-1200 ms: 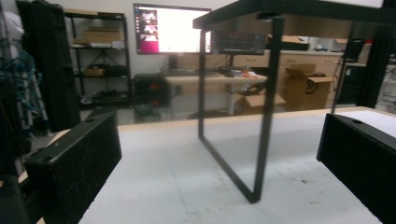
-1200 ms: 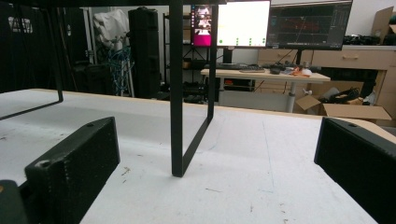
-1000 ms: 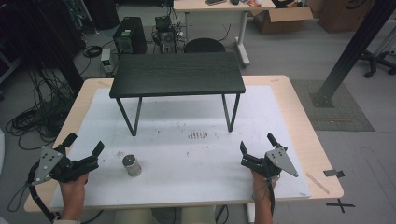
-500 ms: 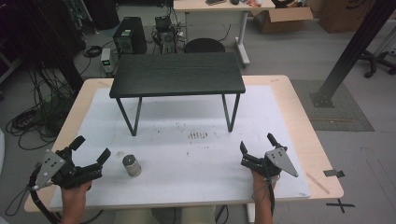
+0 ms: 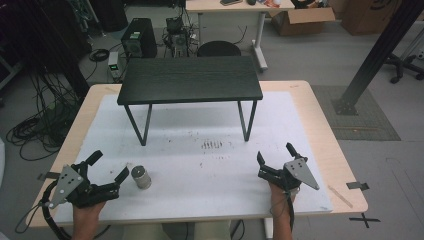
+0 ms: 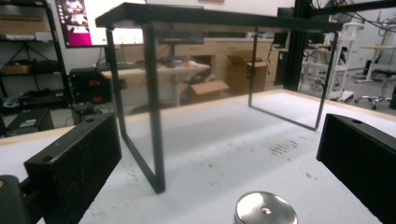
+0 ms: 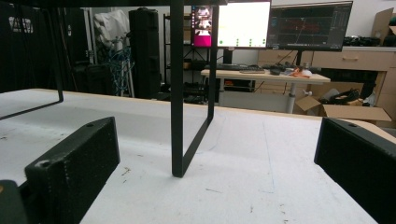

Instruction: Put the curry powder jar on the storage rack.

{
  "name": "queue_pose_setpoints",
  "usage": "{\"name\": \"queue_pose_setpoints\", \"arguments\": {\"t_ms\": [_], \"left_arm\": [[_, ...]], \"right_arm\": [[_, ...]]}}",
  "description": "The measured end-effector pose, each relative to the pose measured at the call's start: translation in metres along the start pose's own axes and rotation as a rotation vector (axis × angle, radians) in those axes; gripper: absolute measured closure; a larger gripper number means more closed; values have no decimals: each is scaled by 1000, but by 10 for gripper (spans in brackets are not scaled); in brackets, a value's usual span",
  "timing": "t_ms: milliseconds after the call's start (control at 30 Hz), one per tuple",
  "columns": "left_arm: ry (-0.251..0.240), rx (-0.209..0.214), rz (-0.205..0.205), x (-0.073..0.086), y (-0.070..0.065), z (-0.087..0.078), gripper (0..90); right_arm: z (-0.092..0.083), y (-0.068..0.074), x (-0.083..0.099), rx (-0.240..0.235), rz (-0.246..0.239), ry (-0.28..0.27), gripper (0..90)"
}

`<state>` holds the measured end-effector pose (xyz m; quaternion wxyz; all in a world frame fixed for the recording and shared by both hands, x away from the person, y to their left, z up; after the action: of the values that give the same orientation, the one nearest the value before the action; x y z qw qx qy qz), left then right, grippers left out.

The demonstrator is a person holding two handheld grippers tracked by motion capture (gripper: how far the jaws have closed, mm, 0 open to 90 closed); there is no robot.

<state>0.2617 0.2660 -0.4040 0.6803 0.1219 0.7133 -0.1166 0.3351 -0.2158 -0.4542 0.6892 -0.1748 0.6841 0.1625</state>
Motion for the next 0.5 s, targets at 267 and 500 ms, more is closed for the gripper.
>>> {"name": "queue_pose_setpoints", "arguments": {"t_ms": [267,500], "left_arm": [[49,36,22,14,-12,6,3],[106,57,43,27,-17,11,3]], "right_arm": [[0,0,0,0,0,2,0],[0,0,0,0,0,3,0]]}}
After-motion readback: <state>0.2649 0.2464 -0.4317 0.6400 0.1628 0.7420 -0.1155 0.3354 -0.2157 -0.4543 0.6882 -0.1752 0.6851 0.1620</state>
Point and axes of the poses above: each handheld gripper's, and its own axes: z roughly forward along the jaws, x roughly out of its underside, y roughly to its left, the point moved 5 cm from there along z, roughly forward along the jaws, and after that the axes turned 10 degrees about -x, right-handed, at the moved point
